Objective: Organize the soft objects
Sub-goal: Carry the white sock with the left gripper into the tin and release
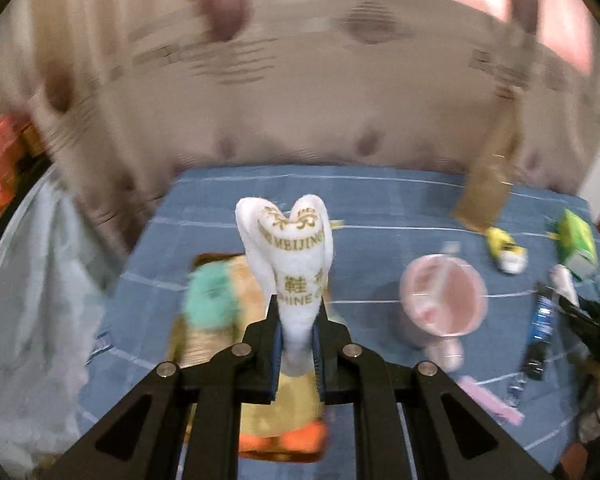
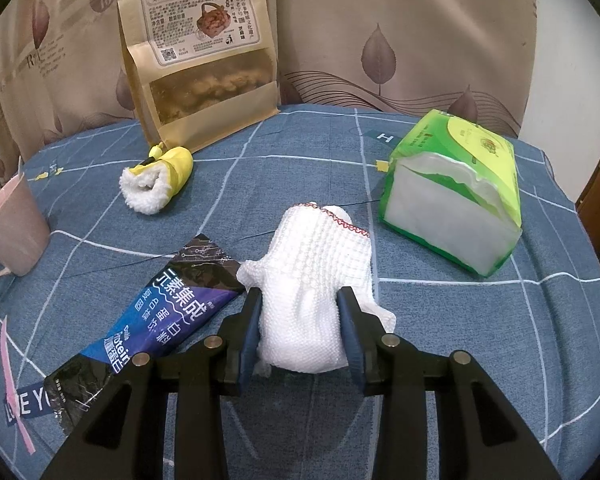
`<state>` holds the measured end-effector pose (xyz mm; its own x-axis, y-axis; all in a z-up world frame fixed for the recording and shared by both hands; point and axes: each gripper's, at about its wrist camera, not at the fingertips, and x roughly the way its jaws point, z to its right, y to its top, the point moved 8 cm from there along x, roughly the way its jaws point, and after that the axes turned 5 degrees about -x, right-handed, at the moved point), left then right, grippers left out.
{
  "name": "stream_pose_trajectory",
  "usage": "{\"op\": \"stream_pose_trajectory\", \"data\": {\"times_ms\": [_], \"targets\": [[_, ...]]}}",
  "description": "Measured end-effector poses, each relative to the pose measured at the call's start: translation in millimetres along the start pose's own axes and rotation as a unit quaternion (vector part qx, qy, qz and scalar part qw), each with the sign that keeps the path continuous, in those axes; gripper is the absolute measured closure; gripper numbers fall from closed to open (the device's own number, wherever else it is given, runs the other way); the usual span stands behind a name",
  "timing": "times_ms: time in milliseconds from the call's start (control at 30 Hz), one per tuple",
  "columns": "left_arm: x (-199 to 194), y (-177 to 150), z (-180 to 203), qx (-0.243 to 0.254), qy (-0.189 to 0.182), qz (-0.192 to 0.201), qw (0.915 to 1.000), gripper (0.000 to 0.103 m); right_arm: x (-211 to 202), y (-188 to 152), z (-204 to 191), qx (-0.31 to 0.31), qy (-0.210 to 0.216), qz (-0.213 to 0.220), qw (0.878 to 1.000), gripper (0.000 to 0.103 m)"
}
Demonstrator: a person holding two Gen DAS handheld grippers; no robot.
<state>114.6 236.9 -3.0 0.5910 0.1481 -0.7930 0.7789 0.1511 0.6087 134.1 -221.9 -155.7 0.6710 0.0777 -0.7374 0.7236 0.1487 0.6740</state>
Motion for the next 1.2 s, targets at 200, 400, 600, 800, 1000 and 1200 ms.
{"op": "stream_pose_trajectory", "data": {"times_ms": [200,400,600,800,1000,1200], "targets": [[27,-14,-55,-0.038,0.047,-0.029,0.9978,0.09,1,0,-2,-0.006,-0.005,-0.002,1.0,0.066],[55,-31,-62,-0.044,0.042,-0.061,0.9963,0.09,1,0,-4,-0.013,-0.013,-0.004,1.0,0.065],[86,-37,-56,-0.043,0.029,-0.085,0.9951,0.09,1,0,-5,-0.02,-0.02,-0.006,1.0,0.065],[102,-36,-51,-0.041,0.024,-0.092,0.9947,0.09,1,0,-5,-0.026,-0.026,-0.008,0.999,0.065],[109,-35,-52,-0.041,0.026,-0.093,0.9945,0.085,1,0,-6,-0.029,-0.03,-0.009,0.999,0.065],[101,-36,-57,-0.041,0.031,-0.089,0.9947,0.06,1,0,-7,-0.032,-0.033,-0.01,0.999,0.064]]}}
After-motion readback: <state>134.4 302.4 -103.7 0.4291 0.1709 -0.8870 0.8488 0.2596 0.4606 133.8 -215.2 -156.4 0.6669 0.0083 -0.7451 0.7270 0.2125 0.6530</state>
